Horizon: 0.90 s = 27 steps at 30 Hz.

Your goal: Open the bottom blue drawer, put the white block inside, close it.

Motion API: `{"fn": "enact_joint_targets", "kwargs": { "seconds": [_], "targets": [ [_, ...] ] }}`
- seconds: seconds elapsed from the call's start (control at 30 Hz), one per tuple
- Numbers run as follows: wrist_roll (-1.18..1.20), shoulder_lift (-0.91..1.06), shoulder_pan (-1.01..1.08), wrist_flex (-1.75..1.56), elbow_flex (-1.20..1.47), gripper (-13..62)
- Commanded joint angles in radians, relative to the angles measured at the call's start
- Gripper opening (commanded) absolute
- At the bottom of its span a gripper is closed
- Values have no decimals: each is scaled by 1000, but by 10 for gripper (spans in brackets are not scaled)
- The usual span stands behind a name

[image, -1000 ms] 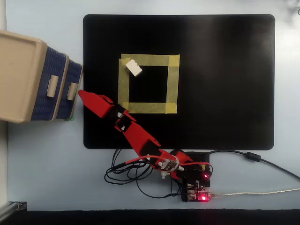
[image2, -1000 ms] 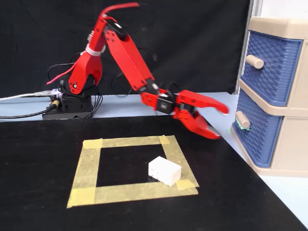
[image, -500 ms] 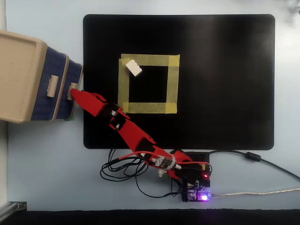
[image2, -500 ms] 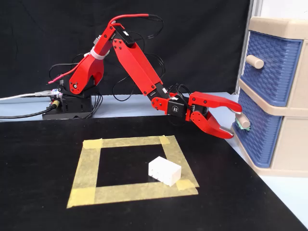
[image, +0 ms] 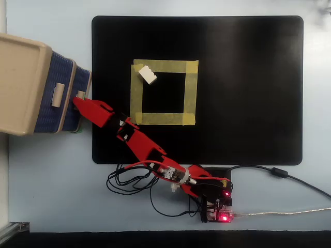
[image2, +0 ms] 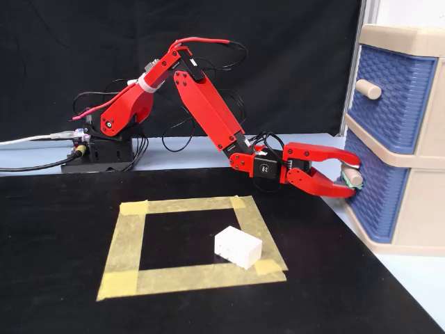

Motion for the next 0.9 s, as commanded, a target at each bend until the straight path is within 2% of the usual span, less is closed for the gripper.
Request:
{"fn": "enact_joint_targets", "kwargs": {
  "seconds": [0.0,0.23,0.4,0.43,0.5,0.53,0.63,0.73,0.87],
  "targets": [
    [-28,71,8,18,86,-80],
    [-51,508,132,9,765,-81],
    [-41,580,153,14,888,-64],
    [-38,583,153,11,885,-6],
    [-35,588,147,11,882,236],
    [-34,592,147,11,877,312],
    [61,652,147,28,873,334],
    [299,770,172,181,877,334],
    [489,992,310,699,746,333]
  ]
}}
